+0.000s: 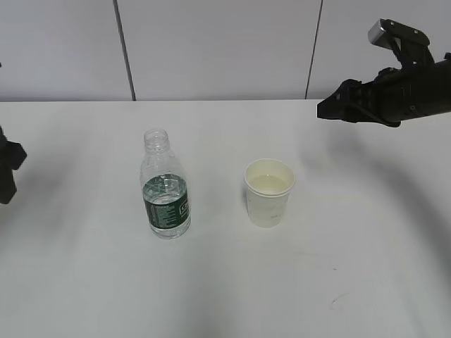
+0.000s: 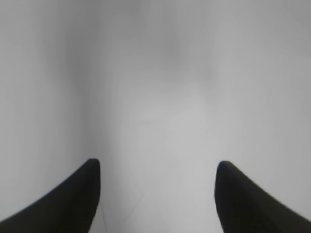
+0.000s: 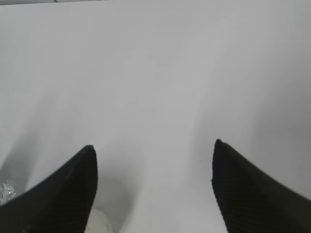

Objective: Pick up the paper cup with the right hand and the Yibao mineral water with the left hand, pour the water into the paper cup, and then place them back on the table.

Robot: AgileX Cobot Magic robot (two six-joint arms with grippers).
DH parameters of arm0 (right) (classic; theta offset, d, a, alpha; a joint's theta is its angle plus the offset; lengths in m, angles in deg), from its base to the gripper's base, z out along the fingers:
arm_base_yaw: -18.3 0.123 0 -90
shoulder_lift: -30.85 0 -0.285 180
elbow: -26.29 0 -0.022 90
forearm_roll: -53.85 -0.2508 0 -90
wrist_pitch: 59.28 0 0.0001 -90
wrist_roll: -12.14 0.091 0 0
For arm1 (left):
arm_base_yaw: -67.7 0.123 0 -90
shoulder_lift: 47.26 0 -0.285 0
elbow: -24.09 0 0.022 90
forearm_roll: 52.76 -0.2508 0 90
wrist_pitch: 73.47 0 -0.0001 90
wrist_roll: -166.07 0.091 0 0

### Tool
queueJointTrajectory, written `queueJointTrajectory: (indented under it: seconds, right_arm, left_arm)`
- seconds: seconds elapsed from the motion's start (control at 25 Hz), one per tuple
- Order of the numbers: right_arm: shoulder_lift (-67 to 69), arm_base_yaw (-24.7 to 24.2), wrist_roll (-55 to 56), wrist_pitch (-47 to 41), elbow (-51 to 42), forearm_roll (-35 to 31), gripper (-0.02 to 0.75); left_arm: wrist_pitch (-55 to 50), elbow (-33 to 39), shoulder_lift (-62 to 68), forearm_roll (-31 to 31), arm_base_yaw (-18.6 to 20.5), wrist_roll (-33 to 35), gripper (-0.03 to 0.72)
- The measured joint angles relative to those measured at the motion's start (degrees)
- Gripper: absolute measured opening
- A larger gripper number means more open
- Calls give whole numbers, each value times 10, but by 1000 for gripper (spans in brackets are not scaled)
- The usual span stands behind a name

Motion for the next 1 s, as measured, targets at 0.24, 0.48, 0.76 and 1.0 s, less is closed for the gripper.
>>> queueJointTrajectory:
  seconds: [0.24,0.48,0.76,1.0]
  right_arm:
    - [0,0,1,3,0,0,572]
    - [0,0,2,3,0,0,572]
    - [0,0,2,5,0,0,572]
    - [0,0,2,5,0,0,571]
  left_arm:
    - [-8,81,-149,17,0,1,451]
    - [-16,150,-307,25,0,2,451]
    - [-32,214,-455,50,0,2,449]
    - [-39,290,-576,59,0,2,449]
